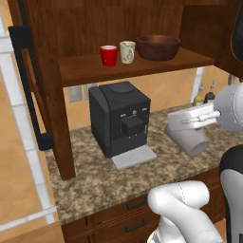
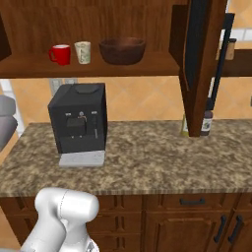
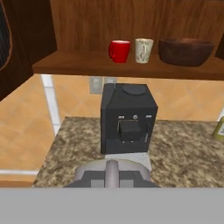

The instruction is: Gather all objects into one cabinet and sort the glasses and bowls to opposite sides.

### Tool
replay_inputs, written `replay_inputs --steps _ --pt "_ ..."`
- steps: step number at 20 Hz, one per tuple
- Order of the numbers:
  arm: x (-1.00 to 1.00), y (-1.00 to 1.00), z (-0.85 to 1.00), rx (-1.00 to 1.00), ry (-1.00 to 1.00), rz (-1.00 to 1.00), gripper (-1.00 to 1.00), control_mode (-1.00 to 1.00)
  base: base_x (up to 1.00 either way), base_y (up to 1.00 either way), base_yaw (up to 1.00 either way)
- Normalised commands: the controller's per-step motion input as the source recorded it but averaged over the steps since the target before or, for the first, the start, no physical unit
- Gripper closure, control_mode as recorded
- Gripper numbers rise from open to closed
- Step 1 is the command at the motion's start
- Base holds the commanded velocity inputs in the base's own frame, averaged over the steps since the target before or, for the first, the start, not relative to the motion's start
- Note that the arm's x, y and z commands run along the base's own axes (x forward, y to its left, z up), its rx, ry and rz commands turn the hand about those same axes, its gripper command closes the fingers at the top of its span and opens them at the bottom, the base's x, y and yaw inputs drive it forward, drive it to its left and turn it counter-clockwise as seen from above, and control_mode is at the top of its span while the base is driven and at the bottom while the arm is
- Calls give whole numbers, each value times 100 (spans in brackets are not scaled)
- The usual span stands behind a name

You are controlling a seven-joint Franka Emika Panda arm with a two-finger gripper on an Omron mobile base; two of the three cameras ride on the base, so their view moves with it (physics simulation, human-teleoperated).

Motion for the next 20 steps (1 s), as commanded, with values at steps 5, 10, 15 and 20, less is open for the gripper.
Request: replay_inputs --steps 5,10,15,20 --pt "0 0 0 0 0 0 100 100 68 4 3" --pt "0 0 0 0 0 0 100 100 15 0 6" --pt "0 0 0 0 0 0 100 100 23 0 1" --pt "0 0 0 0 0 0 100 100 17 -7 0"
